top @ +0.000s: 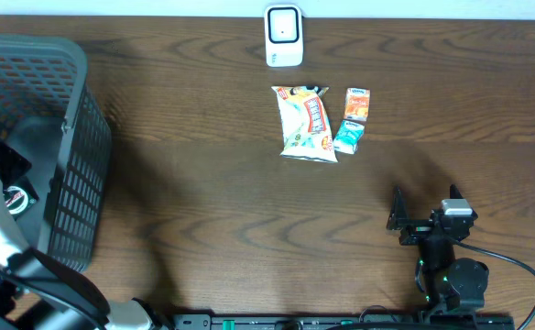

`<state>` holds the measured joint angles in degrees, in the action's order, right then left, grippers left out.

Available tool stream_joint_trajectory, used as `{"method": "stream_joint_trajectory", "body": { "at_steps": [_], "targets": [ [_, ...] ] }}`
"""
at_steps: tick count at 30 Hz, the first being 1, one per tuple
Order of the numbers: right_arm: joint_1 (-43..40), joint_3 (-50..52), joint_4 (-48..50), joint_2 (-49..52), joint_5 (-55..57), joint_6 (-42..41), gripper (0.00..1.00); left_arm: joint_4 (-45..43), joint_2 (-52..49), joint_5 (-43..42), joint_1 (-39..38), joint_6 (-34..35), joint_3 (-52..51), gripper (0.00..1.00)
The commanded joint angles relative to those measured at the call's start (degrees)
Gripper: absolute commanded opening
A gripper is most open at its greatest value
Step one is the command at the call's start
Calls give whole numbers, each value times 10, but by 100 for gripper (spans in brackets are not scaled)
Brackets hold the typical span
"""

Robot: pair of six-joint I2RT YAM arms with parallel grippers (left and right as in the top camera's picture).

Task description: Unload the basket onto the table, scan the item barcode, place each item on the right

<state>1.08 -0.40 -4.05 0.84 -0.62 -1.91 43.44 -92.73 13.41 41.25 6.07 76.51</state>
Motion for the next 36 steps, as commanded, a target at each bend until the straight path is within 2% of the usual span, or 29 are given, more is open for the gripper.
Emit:
{"method": "stream_joint_trajectory", "body": {
  "at_steps": [1, 8, 16, 21, 26, 36],
  "targets": [
    [-2, 1, -2, -2, 1, -4, 99, -5, -34, 13, 1, 18, -5, 98],
    [-2, 1, -2, -2, 1, -4, 99, -37, -78, 43, 0, 18, -6, 98],
    [-2, 1, -2, -2, 1, -4, 99, -104, -80, 43, -17, 19, -55, 98],
    [-2, 1, -2, -2, 1, -4, 99, -157, -80, 48, -21, 48, -97, 98],
    [-2, 1, -2, -2, 1, -4, 99, -165, -80, 98, -21, 47, -99, 98],
    [-2, 1, -2, -2, 1, -4, 99, -228, -81, 93, -21, 42, -139, 98]
  ]
}}
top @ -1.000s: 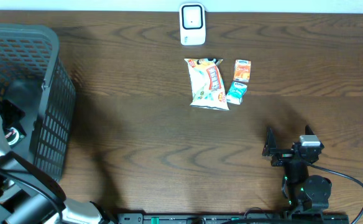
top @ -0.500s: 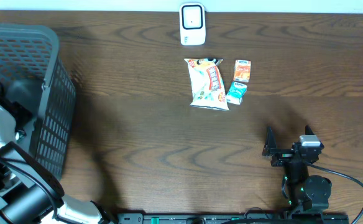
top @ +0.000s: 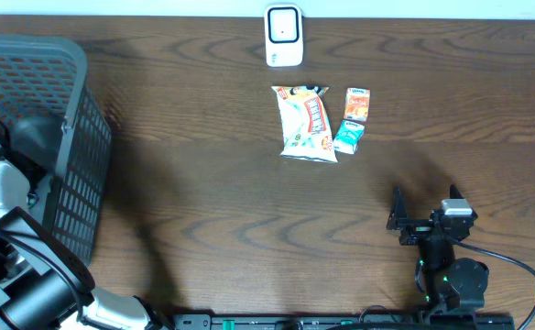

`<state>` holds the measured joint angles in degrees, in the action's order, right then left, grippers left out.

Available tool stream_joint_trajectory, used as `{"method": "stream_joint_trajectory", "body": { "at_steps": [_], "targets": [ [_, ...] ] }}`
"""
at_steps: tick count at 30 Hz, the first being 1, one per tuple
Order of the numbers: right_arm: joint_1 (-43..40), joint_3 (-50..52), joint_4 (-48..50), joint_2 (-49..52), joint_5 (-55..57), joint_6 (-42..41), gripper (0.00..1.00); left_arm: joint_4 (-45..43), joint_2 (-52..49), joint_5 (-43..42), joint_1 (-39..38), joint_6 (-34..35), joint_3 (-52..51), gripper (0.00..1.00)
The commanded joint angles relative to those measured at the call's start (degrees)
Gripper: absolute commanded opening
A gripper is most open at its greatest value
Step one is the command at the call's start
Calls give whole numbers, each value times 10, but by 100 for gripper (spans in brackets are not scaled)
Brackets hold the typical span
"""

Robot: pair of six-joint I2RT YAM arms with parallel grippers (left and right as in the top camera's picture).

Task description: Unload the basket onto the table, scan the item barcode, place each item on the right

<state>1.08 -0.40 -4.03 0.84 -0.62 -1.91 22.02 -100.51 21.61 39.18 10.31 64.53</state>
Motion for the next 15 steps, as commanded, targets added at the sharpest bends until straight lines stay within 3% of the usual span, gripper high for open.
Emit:
{"method": "stream_joint_trajectory", "body": {
  "at_steps": [1, 8, 15],
  "targets": [
    [-2, 1, -3, -2, 1, -4, 99, -22, -4, 4, 0, -5, -24, 98],
    [-2, 1, -3, -2, 1, -4, 99, -57, -4, -35, 0, -30, -40, 99],
    [-2, 1, -3, -2, 1, -4, 99, -58, -14, -36, 0, -30, -40, 93]
  ]
}}
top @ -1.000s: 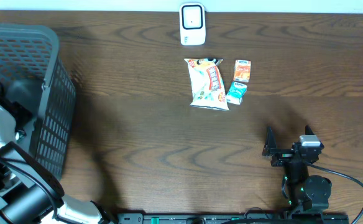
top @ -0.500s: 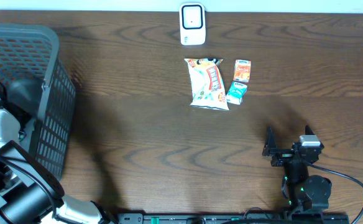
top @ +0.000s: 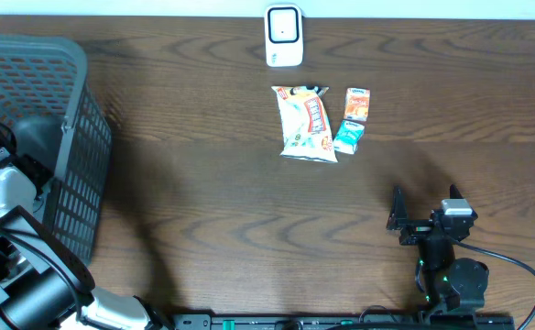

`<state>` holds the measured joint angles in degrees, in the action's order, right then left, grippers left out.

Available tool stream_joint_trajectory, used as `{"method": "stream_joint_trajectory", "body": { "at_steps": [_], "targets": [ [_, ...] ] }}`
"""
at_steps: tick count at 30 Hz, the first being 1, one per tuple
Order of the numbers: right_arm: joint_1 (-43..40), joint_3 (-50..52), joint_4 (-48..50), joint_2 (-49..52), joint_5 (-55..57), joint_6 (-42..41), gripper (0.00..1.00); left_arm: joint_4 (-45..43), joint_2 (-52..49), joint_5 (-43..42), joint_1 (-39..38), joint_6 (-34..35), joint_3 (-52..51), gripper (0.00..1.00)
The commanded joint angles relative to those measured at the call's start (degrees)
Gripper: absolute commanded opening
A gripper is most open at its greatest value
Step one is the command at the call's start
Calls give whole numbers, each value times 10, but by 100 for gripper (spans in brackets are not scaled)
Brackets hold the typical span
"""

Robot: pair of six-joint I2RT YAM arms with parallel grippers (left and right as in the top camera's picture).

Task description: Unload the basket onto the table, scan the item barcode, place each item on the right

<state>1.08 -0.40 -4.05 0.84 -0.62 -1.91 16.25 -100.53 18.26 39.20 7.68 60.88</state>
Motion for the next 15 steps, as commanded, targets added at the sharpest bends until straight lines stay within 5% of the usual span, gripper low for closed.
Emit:
{"method": "stream_joint_trajectory", "body": {
  "at_steps": [1, 15],
  "targets": [
    [-2, 1, -2, -2, 1, -4, 99, 1, -18, -2, 0, -4, -4, 92],
    [-2, 1, -2, -2, 1, -4, 99, 3, -28, 9, 0, -6, -4, 81]
  ]
}}
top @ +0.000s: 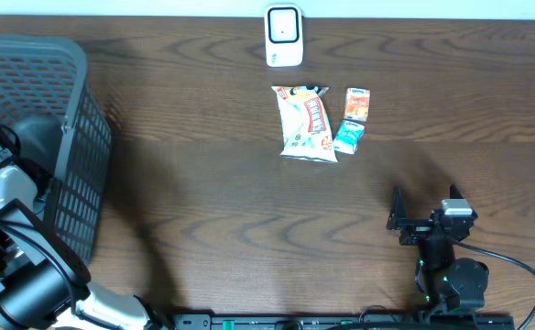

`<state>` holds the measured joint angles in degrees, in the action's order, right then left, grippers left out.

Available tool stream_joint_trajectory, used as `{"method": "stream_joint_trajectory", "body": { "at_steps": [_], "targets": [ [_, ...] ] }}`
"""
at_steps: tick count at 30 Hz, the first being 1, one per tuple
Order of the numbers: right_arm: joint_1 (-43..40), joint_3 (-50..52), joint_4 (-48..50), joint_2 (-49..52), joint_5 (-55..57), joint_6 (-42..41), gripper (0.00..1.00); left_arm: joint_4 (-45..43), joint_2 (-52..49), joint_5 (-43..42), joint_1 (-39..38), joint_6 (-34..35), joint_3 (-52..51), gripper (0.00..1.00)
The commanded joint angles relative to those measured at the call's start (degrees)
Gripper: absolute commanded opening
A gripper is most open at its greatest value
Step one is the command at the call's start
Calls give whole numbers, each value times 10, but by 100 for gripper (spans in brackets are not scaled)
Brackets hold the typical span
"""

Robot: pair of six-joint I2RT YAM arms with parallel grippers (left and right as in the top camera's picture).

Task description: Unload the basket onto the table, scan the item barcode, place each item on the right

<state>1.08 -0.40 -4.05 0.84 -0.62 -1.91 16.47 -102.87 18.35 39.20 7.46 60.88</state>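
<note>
The white barcode scanner (283, 35) stands at the table's far edge, in the middle. Below it lie a snack bag (306, 122), an orange packet (357, 104) and a teal packet (348, 136), all flat on the wood. My left arm (6, 183) reaches into the dark mesh basket (70, 137) at the far left. The basket and the frame edge mostly hide its gripper, so its state and any load are unclear. My right gripper (397, 209) rests near the front right, well short of the packets, with no gap showing and nothing in it.
The basket takes up the whole left side of the table. Its tall wall stands between my left arm and the items. A black cable (515, 266) curves from the right arm's base toward the front edge.
My left arm has shifted slightly inside the basket, its wrist a little lower and further left. The right arm and the items on the table have not moved.
At first my left arm lay low in the basket, its wrist near the basket's front. Then its light-coloured link stood higher up the left edge, and it has stayed there with small shifts. The scanner, the packets and my right arm stayed in place throughout.
</note>
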Motion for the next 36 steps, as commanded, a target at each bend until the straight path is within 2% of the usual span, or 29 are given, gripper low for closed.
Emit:
{"method": "stream_joint_trajectory", "body": {
  "at_steps": [1, 9, 12, 16, 19, 28, 31, 36],
  "targets": [
    [-2, 1, -2, -2, 1, -4, 99, 1, -4, 8, 0, -3, -4, 81],
    [-2, 1, -2, -2, 1, -4, 99, 15, 36, 8, 0, -3, -4, 74],
    [-2, 1, -2, -2, 1, -4, 99, 21, 62, 8, 0, -3, -4, 65],
    [-2, 1, -2, -2, 1, -4, 99, 26, 99, 7, 0, -3, -4, 65],
    [-2, 1, -2, -2, 1, -4, 99, 27, 127, 7, 0, -3, -4, 61],
    [-2, 1, -2, -2, 1, -4, 99, 17, 255, 2, -15, -3, 15, 61],
    [-2, 1, -2, -2, 1, -4, 99, -11, 311, -35, -35, -3, 20, 61],
    [-2, 1, -2, -2, 1, -4, 99, -93, 397, -166, -102, 10, 20, 61]
  ]
}}
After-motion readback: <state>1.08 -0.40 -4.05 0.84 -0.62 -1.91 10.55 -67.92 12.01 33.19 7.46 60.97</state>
